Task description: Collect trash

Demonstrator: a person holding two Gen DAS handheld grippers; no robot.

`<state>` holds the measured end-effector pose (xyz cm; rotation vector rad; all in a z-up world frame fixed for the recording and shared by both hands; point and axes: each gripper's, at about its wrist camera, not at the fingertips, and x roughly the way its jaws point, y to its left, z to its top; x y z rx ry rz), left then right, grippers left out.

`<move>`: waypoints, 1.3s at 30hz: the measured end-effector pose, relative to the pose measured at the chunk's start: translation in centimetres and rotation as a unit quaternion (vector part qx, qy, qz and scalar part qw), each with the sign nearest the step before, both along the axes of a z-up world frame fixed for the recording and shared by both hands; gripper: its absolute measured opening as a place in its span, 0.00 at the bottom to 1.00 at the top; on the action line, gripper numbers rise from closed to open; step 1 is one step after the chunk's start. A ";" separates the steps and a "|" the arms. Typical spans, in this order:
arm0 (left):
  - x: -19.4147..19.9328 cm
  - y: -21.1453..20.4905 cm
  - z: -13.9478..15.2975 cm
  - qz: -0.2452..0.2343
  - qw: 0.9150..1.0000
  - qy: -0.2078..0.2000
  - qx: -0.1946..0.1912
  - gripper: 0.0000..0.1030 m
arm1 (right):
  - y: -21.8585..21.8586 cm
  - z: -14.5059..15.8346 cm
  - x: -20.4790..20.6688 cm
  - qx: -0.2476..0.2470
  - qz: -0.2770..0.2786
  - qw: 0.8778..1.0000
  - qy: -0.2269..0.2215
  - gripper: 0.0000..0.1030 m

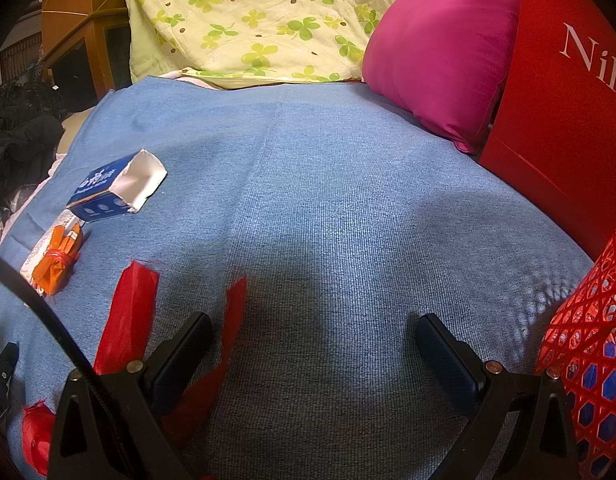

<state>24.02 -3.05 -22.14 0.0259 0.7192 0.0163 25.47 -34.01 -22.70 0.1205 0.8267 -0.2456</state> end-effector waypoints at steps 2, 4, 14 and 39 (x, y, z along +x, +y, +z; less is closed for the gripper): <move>0.0 -0.1 0.0 0.000 1.000 0.000 0.000 1.00 | 0.0 0.0 0.0 0.000 0.000 1.000 0.000 1.00; 0.0 -0.1 0.0 0.000 1.000 0.000 0.000 1.00 | 0.0 0.0 0.0 0.000 0.000 1.000 0.000 1.00; 0.0 -0.1 0.0 0.001 1.000 -0.001 0.003 1.00 | 0.0 0.0 0.0 0.000 0.000 1.000 0.000 1.00; 0.3 0.2 -0.2 0.005 1.000 0.013 -0.012 1.00 | 0.0 0.0 0.0 0.000 0.000 1.000 0.000 1.00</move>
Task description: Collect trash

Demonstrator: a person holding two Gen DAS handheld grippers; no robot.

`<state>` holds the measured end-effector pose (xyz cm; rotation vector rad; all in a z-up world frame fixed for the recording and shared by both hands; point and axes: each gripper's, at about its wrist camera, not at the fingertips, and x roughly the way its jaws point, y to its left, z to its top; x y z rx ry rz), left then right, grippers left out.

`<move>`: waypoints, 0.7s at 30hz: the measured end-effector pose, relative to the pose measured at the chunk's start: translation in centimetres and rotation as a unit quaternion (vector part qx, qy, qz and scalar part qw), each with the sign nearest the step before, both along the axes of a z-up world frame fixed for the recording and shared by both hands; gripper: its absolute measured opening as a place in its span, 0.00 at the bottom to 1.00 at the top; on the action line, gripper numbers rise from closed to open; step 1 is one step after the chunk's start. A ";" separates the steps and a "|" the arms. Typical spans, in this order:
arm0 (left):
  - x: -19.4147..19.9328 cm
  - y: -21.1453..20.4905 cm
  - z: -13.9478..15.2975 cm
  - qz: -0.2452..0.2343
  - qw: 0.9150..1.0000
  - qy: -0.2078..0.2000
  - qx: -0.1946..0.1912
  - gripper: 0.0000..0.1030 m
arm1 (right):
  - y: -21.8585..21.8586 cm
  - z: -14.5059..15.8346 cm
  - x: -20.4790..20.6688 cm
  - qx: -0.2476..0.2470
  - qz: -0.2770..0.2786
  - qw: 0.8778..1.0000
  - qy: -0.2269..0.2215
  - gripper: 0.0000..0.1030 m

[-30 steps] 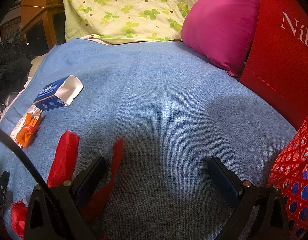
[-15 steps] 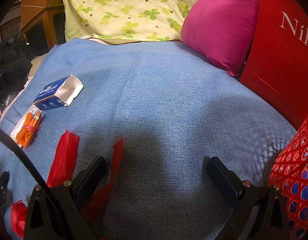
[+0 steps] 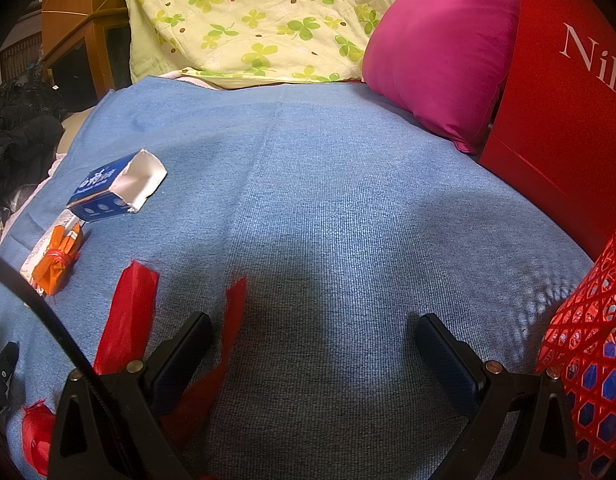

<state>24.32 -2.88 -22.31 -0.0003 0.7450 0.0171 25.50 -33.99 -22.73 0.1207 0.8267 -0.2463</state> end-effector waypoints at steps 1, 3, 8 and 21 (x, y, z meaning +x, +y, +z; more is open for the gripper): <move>0.0 0.0 0.0 0.001 1.000 0.001 0.000 1.00 | 0.0 0.0 0.0 0.000 0.000 1.000 0.000 1.00; 0.1 0.0 0.0 0.004 1.000 0.003 -0.002 1.00 | 0.0 0.0 0.0 0.000 0.000 1.000 0.000 1.00; 0.5 0.2 0.0 0.011 1.000 0.015 -0.013 1.00 | 0.0 0.0 0.0 0.000 0.000 1.000 0.000 1.00; 1.4 0.6 0.2 0.018 0.997 0.074 -0.027 1.00 | 0.3 0.6 0.7 0.021 -0.057 0.997 0.051 1.00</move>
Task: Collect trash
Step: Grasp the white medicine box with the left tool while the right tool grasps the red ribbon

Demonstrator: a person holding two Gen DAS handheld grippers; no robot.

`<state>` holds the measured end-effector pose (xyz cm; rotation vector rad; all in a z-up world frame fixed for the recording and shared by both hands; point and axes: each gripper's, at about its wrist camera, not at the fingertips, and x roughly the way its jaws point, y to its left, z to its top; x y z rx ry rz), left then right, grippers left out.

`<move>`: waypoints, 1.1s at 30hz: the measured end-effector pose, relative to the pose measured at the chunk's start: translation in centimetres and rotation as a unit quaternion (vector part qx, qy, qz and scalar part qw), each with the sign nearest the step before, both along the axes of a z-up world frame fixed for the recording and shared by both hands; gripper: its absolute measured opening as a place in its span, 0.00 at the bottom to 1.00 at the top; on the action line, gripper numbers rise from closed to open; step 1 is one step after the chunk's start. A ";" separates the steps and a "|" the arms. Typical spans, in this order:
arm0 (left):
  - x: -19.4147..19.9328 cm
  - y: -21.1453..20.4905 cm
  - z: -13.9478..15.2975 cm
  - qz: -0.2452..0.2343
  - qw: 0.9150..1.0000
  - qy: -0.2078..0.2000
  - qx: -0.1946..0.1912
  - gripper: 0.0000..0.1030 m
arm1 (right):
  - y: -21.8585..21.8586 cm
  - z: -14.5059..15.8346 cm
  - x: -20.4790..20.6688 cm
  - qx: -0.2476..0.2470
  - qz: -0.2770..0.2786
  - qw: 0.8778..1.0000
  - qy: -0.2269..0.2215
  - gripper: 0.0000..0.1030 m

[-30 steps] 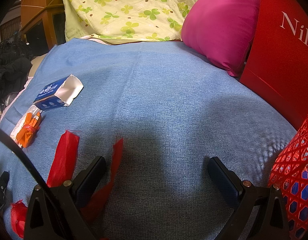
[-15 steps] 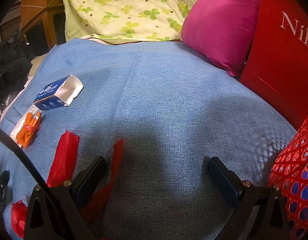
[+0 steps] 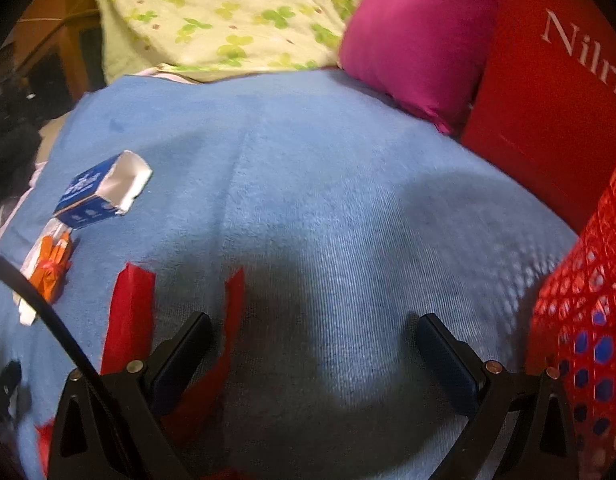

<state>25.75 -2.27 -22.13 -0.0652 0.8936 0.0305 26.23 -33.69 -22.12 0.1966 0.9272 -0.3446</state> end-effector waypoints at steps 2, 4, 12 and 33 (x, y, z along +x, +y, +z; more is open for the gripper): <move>0.0 0.0 0.1 -0.005 1.000 0.006 0.002 1.00 | -0.2 0.2 0.6 0.009 0.003 1.000 0.021 1.00; 0.1 -0.2 0.3 -0.012 1.000 0.009 0.006 1.00 | -0.3 0.7 0.7 0.031 -0.009 0.999 0.023 1.00; -0.5 0.9 2.6 0.001 0.998 -0.052 0.037 1.00 | 3.8 8.6 -2.9 0.004 0.067 0.990 -0.121 1.00; 7.2 -2.6 2.1 -0.104 0.994 -0.012 -0.040 0.97 | 1.0 2.1 -7.2 0.266 0.033 0.963 -0.034 0.87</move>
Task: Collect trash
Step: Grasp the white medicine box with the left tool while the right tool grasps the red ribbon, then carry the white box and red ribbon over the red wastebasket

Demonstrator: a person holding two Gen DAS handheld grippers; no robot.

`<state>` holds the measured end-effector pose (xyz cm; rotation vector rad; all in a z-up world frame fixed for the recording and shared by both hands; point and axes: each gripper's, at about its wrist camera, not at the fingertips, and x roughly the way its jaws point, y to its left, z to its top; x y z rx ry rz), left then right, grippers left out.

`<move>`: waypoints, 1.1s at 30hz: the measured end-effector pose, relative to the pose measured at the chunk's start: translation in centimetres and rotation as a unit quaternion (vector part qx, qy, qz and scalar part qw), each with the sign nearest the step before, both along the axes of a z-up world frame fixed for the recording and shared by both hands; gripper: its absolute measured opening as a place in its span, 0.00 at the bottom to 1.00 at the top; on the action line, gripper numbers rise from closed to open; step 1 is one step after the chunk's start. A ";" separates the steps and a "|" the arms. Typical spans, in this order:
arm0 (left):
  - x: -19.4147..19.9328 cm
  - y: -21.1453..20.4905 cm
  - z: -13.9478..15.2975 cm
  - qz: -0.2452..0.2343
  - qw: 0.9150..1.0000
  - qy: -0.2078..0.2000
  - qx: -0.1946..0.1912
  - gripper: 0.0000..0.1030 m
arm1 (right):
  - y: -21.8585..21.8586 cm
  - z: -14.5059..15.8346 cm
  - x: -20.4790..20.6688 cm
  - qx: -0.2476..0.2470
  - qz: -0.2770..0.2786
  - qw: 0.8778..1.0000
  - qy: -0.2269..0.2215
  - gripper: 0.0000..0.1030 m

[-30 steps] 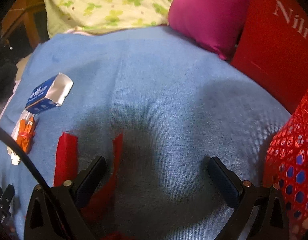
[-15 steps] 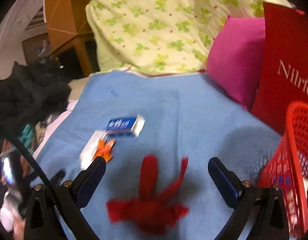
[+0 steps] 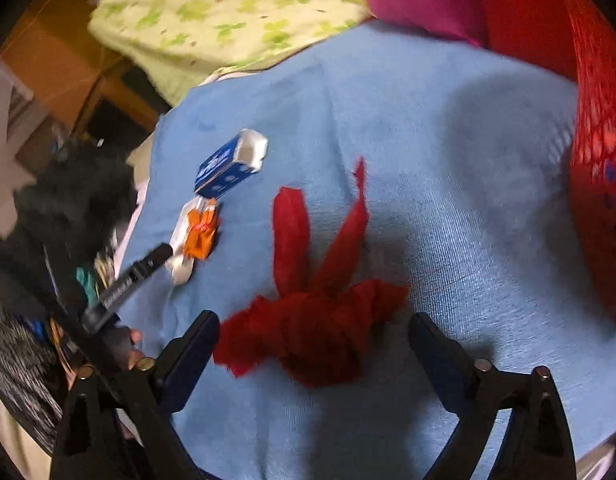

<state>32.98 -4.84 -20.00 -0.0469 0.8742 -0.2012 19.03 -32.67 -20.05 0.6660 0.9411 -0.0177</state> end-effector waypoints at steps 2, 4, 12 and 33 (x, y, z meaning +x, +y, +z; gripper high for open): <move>0.6 -0.1 -0.4 -0.002 1.000 0.014 -0.009 0.90 | -0.2 -0.5 0.5 0.022 -0.011 1.000 0.006 0.85; 1.0 -0.1 -0.6 -0.006 1.000 0.022 -0.011 0.89 | 0.3 -0.6 0.9 0.017 -0.019 1.000 0.000 0.84; 1.7 -1.3 -1.0 -0.016 0.999 0.018 0.036 0.66 | 3.4 -0.5 2.3 -0.060 0.016 0.998 -0.004 0.49; -6.3 2.7 0.6 0.003 1.000 0.021 -0.010 0.45 | 3.7 3.3 0.2 -0.104 0.040 0.988 -0.106 0.40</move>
